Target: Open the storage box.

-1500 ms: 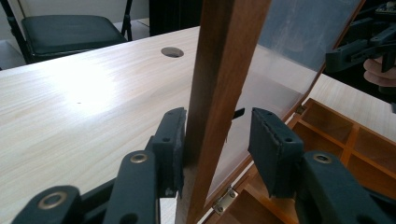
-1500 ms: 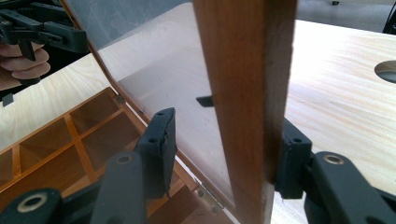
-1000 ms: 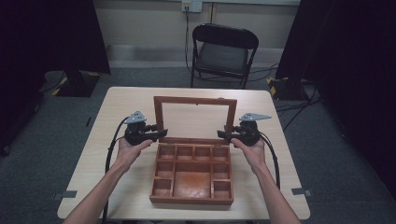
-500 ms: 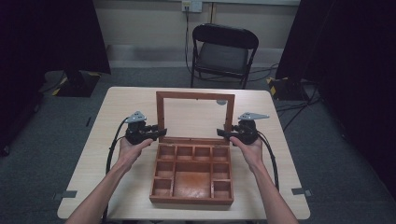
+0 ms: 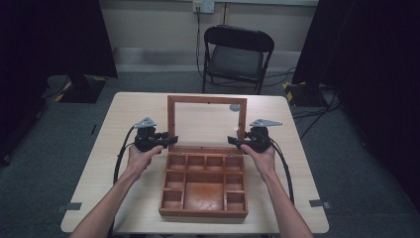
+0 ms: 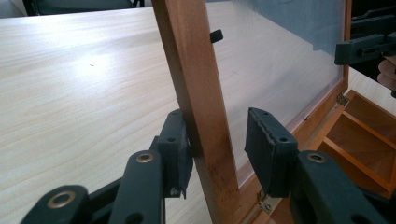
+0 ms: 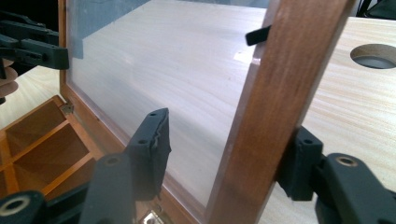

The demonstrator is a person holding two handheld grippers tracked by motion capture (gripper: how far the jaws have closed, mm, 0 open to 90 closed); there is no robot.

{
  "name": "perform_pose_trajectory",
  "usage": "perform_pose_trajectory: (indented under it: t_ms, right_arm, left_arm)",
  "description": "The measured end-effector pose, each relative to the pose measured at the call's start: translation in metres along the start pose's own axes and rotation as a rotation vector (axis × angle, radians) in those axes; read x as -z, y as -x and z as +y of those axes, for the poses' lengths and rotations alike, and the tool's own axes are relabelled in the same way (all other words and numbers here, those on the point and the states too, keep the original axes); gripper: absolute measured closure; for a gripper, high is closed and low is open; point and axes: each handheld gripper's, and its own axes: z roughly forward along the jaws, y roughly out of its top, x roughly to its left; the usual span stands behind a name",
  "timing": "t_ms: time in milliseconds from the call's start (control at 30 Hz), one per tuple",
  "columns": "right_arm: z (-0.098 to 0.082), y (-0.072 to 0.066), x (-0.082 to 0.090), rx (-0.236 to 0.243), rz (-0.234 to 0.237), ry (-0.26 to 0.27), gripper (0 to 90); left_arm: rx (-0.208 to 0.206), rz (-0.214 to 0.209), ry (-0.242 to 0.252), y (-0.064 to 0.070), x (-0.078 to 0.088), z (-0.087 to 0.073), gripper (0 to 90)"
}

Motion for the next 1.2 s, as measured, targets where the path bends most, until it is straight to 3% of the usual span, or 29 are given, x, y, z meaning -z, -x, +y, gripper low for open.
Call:
perform_pose_trajectory:
  t_ms: [767,1200]
  right_arm:
    - [-0.008,0.007,-0.018,-0.053,-0.018,-0.036,26.4]
    - [-0.016,0.013,-0.028,-0.11,-0.016,-0.066,18.0]
  left_arm:
    - [0.036,0.012,-0.042,-0.007,-0.012,-0.008,48.7]
    - [0.07,0.009,-0.076,-0.014,-0.017,-0.013,42.4]
